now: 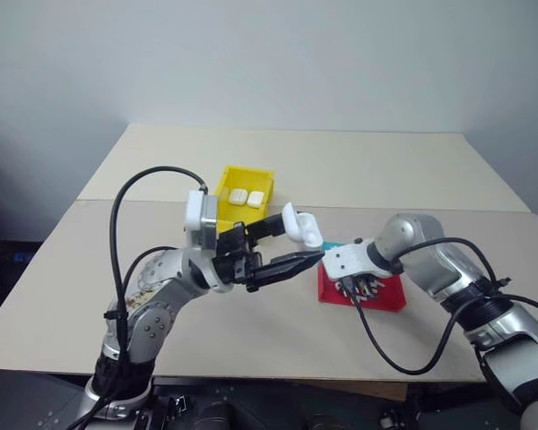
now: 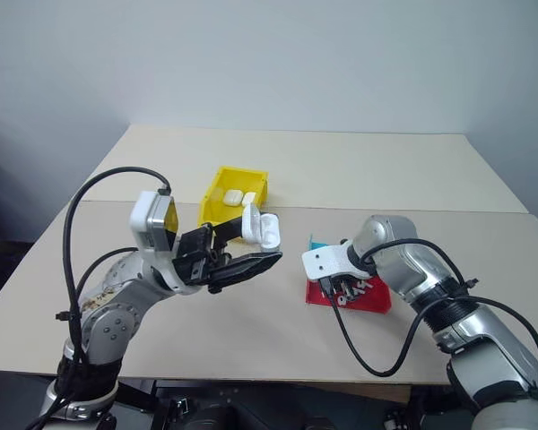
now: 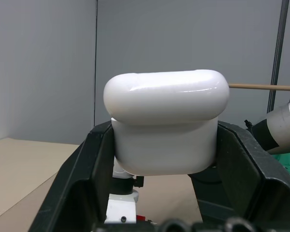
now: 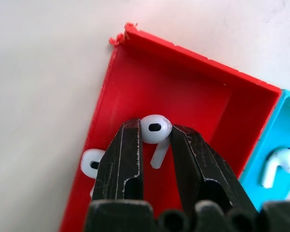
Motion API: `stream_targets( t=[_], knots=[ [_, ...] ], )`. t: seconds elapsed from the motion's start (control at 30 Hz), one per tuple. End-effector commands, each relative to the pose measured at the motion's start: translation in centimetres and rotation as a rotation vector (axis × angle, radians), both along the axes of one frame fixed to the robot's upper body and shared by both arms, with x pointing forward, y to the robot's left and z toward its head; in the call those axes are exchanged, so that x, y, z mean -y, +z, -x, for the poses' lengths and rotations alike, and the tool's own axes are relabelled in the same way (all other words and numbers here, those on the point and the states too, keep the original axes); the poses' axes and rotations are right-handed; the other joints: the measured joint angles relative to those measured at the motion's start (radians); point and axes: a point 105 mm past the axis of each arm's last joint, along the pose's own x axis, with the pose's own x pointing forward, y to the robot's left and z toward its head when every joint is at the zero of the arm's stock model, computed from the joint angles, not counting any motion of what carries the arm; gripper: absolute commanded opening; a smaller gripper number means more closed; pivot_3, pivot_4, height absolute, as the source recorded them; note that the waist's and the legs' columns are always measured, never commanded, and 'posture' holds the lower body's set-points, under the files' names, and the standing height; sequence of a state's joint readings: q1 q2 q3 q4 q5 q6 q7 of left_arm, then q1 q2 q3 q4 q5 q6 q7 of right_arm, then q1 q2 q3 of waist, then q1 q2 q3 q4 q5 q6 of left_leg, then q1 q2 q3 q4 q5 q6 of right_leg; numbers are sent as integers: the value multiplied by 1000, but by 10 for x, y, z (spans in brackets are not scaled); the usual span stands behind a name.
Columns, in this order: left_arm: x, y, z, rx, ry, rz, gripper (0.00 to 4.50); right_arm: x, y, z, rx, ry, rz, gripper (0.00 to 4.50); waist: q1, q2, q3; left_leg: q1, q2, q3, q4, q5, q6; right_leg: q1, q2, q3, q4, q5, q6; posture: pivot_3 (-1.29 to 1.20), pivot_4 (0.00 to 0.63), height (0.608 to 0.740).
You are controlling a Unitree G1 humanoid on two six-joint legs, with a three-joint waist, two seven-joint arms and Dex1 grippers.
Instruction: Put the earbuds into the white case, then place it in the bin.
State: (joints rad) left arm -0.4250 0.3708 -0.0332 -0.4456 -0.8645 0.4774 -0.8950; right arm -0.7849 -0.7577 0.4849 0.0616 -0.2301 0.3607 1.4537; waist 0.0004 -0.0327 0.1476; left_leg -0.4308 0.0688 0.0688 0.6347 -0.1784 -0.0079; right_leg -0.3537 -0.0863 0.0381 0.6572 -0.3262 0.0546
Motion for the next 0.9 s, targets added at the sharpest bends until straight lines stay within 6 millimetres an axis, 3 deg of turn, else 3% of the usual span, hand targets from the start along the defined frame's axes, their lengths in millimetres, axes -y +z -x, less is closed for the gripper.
stream_targets(
  t=[0.03, 0.23, 0.47, 0.9],
  knots=[
    [-4, 8, 4, 29, -20, 8, 2803, -7, 57, 13, -4, -38, -290, 926, 0, 2, 1, 0, 0, 0, 0, 0, 0, 0, 0, 0, 0, 0, 0, 0, 150, 740],
    [1, 15, 0, 37, -49, 23, 2803, 2, 117, 38, 36, -118, -854, 926, 10, 1, 1, 0, 0, -2, -1, 0, 0, 2, 0, -2, -2, 0, 0, 0, 150, 740],
    [12, 22, -2, 81, -123, 19, 2803, 3, 171, 60, -15, -153, -1334, 926, 6, 2, 1, 0, 0, -2, -2, 0, 0, 1, 0, -1, -1, 0, 0, 0, 150, 740],
    [24, 27, -9, 145, -166, -3, 2803, -21, 192, 95, -113, -14, -1509, 926, 3, 2, 1, -1, 0, -1, -3, 0, 0, 0, 0, -1, -2, 0, 0, 0, 150, 740]
  ],
)
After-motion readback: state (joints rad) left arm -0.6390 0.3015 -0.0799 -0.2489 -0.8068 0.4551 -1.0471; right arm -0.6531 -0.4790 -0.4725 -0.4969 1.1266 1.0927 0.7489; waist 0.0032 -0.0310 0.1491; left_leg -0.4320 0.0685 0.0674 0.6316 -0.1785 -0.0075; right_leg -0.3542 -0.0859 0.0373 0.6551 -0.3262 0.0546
